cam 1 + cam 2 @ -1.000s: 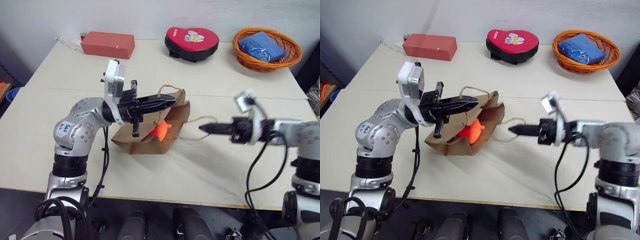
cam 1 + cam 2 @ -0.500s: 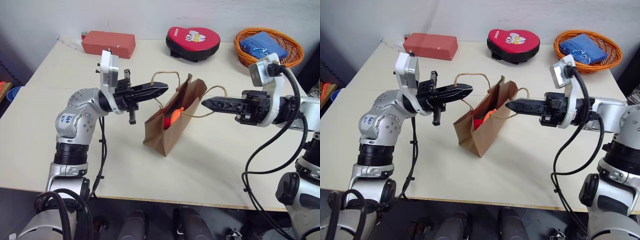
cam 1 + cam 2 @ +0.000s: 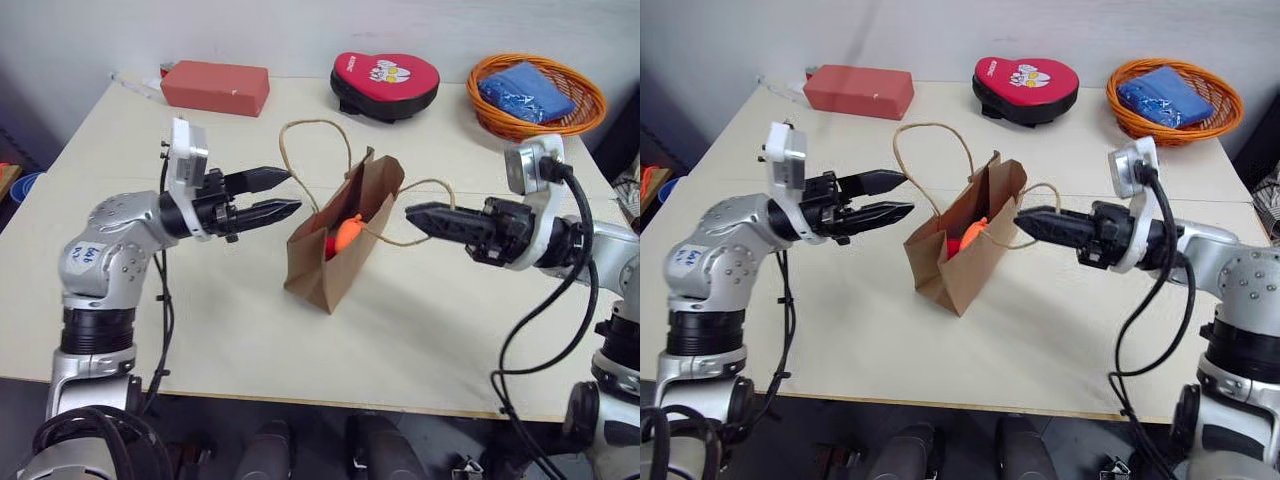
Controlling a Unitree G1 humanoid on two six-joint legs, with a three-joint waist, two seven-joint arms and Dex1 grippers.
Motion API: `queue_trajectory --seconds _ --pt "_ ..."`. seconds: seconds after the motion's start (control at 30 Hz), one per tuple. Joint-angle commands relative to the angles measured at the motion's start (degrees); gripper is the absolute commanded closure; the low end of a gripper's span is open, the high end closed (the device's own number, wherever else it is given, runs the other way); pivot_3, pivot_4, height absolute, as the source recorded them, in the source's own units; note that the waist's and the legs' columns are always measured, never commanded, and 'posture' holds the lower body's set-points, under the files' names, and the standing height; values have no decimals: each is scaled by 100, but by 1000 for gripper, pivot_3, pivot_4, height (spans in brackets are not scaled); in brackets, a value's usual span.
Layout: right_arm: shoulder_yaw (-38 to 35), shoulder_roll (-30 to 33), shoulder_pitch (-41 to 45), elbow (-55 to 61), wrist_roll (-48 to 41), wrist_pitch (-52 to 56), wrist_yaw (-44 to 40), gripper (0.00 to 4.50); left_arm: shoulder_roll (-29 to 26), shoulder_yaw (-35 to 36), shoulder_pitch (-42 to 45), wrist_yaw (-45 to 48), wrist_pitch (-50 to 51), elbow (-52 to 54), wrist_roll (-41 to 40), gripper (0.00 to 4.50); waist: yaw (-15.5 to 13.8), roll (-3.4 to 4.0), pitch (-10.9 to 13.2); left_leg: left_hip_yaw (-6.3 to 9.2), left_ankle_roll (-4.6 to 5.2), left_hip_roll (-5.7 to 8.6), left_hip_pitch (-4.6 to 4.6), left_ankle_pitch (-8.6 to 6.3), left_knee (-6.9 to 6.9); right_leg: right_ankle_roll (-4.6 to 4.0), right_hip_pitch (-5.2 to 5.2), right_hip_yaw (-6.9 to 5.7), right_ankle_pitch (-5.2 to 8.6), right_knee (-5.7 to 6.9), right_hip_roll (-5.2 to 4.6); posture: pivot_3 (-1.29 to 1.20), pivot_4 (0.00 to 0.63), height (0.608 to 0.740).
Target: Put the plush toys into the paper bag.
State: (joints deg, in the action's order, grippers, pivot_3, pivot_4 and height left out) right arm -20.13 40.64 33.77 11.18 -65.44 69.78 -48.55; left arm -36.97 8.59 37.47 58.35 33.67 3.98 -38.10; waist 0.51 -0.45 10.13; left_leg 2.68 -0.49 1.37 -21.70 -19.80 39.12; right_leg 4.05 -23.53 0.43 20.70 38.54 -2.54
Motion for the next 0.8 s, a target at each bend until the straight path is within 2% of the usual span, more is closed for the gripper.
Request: queue_trajectory --seconds 0.03,0.1,0.17,0.27,0.4,0.5,0.53,0.57,0.63,0.8 --pt "32 514 -484 143 471 -710 -777 1349 -443 535 -356 73 238 476 -335 441 -10 0 0 1 0 0 0 0 0 0 0 -1 0 -2 0 0 150 740" --pt "196 931 -954 89 701 -903 -1348 1344 -643 687 -743 126 421 745 -513 27 -37 0 0 2 2 0 1 -1 -1 0 2 -1 0 -4 0 0 150 740" --pt "318 1108 -1359 56 969 -1273 -1743 1344 -800 739 -1247 188 571 1104 -619 27 -43 0 0 1 8 0 1 -4 -1 0 6 -1 0 -25 -2 0 150 740" --pt "352 951 -1491 -1 1056 -1607 -1830 1344 -798 704 -1707 30 540 1480 -583 27 -45 0 1 1 13 0 5 -7 0 0 15 0 0 -45 -4 0 150 740" --pt "574 698 -1583 8 1429 -2159 -1840 1344 -453 505 -2055 -432 488 1934 -504 27 -46 1 1 3 12 0 18 -7 2 0 27 -1 -1 -43 -4 0 150 740" --pt "1122 449 -1618 -30 2543 -3634 -1967 1344 -112 265 -2177 -782 351 2099 -324 27 -47 0 1 2 13 0 21 -7 -1 0 30 -1 -1 -47 -3 0 150 740" --pt "1307 408 -1620 -67 2845 -4017 -2044 1726 -17 143 -2201 -890 267 2138 -198 0 -43 0 1 0 13 1 21 -7 -1 0 29 0 -1 -47 -3 0 150 740" --pt "1488 282 -1619 -65 3013 -4223 -2028 1901 119 9 -2213 -1028 215 2185 -112 0 -42 0 1 -1 13 1 21 -7 -1 1 28 0 -1 -45 -3 0 150 740" --pt "1788 -184 -1582 -29 3286 -4757 -1871 2520 473 -149 -2161 -1418 78 2232 45 0 -42 0 1 -1 12 0 21 -7 -1 1 28 0 -2 -45 -1 0 150 740" --pt "2384 -989 -1490 56 3838 -5362 -1426 4343 933 -473 -2116 -1786 68 2387 69 0 -37 0 1 -1 8 0 23 -5 1 1 25 1 -2 -37 0 0 150 740"
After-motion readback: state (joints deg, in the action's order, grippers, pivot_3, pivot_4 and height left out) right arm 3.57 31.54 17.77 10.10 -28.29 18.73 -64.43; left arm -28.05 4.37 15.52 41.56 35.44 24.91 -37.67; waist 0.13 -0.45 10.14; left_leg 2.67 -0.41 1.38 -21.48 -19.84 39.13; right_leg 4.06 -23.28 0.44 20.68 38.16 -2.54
